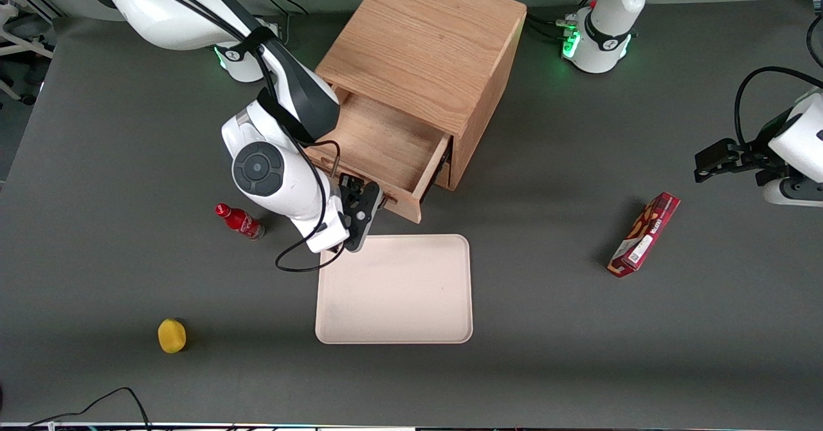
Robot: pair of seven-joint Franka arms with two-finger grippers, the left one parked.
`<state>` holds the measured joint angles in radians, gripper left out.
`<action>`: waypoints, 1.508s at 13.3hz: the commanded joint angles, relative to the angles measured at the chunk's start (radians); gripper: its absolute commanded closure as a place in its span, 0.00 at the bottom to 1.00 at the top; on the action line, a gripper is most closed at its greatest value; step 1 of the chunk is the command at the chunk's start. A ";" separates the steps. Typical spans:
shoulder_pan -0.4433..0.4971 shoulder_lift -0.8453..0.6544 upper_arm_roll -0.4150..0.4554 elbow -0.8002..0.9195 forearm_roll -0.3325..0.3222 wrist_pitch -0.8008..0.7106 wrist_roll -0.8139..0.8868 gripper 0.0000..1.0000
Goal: Open upper drawer
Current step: 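Pull the handle with the right gripper, sliding the upper drawer out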
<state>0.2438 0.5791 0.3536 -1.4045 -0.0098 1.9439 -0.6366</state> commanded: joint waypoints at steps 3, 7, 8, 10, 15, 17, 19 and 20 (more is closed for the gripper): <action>-0.006 0.039 -0.013 0.064 -0.024 -0.013 -0.055 0.00; -0.006 0.045 -0.036 0.082 -0.024 -0.014 -0.080 0.00; -0.006 0.045 -0.036 0.084 -0.024 -0.014 -0.086 0.00; -0.012 0.051 -0.045 0.096 -0.024 -0.014 -0.090 0.00; -0.012 0.076 -0.051 0.133 -0.027 -0.016 -0.092 0.00; -0.012 0.088 -0.051 0.156 -0.029 -0.017 -0.104 0.00; -0.005 0.090 -0.086 0.165 -0.025 -0.019 -0.107 0.00; -0.001 0.094 -0.091 0.173 -0.025 -0.019 -0.115 0.00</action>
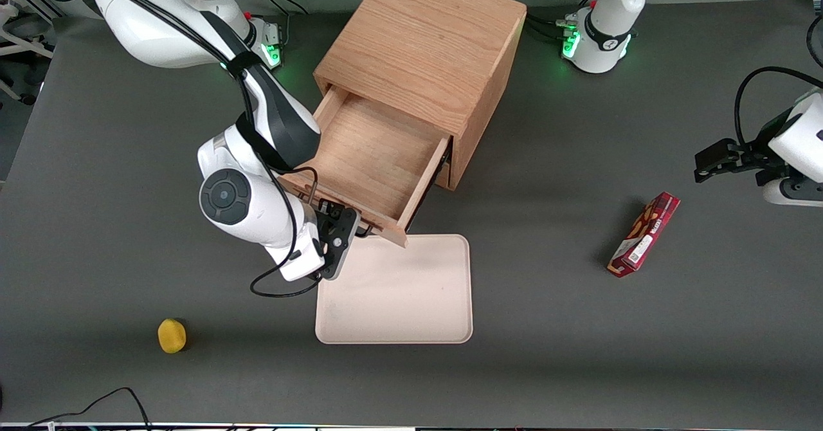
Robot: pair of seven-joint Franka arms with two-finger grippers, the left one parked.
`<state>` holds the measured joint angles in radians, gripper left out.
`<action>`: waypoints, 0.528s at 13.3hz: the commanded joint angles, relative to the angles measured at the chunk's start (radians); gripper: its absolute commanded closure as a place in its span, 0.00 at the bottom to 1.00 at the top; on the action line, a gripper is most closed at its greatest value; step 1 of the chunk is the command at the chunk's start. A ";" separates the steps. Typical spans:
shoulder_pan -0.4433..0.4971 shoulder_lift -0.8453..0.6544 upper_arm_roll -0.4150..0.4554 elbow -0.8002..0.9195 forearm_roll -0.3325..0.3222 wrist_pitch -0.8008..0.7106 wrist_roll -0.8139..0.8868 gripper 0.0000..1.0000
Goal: Open upper drawer
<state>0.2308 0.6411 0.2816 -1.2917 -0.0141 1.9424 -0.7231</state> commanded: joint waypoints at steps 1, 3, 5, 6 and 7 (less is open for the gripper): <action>0.010 0.035 -0.019 0.071 -0.021 -0.022 -0.033 0.00; 0.007 0.048 -0.019 0.089 -0.021 -0.030 -0.035 0.00; 0.002 0.051 -0.021 0.097 -0.023 -0.028 -0.047 0.00; 0.001 0.051 -0.022 0.098 -0.023 -0.028 -0.048 0.00; 0.004 0.057 -0.036 0.101 -0.021 -0.028 -0.050 0.00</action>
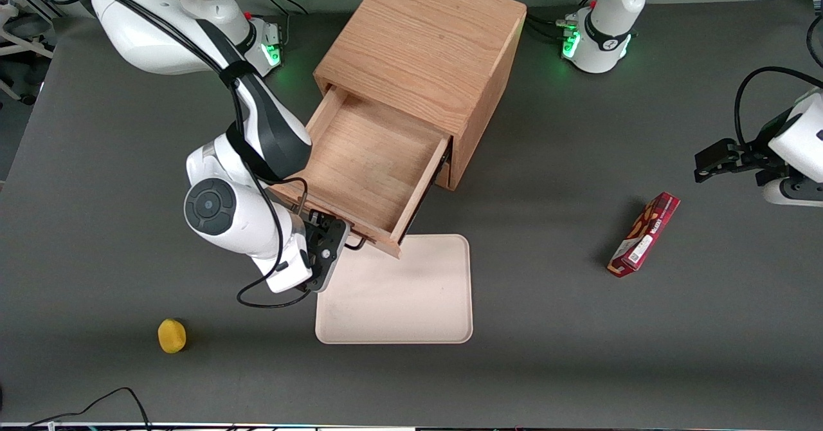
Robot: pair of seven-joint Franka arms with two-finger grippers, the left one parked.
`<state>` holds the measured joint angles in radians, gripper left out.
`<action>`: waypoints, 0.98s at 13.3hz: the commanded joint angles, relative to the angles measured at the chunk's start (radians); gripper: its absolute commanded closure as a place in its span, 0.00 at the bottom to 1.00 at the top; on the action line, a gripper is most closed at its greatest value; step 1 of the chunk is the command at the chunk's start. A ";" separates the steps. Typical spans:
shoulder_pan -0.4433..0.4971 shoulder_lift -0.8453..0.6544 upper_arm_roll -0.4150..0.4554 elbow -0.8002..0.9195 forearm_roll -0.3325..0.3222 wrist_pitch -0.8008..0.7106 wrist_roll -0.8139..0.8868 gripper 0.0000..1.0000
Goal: Open upper drawer
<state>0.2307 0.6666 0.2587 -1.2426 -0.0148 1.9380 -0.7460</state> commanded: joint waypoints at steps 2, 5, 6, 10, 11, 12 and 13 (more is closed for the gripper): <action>0.004 0.037 -0.021 0.066 -0.020 -0.025 -0.042 0.00; 0.004 0.038 -0.033 0.074 -0.020 -0.025 -0.049 0.00; 0.004 0.038 -0.035 0.074 -0.020 -0.025 -0.052 0.00; 0.007 0.042 -0.035 0.104 -0.019 -0.057 -0.053 0.00; 0.010 0.044 -0.035 0.118 -0.017 -0.074 -0.053 0.00; 0.013 0.045 -0.035 0.129 -0.016 -0.085 -0.052 0.00; 0.015 0.045 -0.035 0.133 -0.016 -0.096 -0.049 0.00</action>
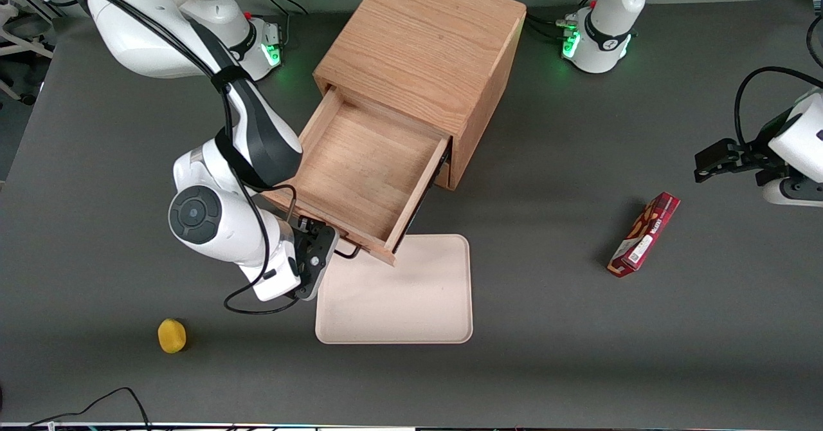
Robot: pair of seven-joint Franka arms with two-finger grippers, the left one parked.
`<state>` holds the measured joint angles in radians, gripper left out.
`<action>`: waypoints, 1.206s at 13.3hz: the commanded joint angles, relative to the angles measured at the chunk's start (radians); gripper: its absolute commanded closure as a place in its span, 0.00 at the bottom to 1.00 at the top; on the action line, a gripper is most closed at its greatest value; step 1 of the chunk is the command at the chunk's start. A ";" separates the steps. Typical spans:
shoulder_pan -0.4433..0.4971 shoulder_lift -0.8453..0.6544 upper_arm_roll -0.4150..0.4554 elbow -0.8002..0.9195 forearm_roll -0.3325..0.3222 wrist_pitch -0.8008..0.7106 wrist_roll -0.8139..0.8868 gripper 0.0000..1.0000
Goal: Open upper drawer
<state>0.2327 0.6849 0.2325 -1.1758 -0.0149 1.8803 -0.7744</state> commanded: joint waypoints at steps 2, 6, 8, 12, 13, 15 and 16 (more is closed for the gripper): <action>0.014 0.025 -0.009 0.085 -0.014 -0.068 -0.014 0.00; 0.016 0.013 -0.007 0.125 -0.013 -0.171 -0.003 0.00; 0.016 -0.002 -0.005 0.171 -0.011 -0.268 0.001 0.00; -0.001 -0.123 -0.007 0.189 -0.010 -0.412 0.107 0.00; -0.003 -0.169 -0.009 0.189 -0.010 -0.440 0.130 0.00; -0.071 -0.296 0.001 0.098 -0.008 -0.480 0.129 0.00; -0.116 -0.365 0.005 0.038 -0.001 -0.500 0.129 0.00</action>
<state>0.1936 0.4676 0.2272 -0.9879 -0.0156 1.4006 -0.6610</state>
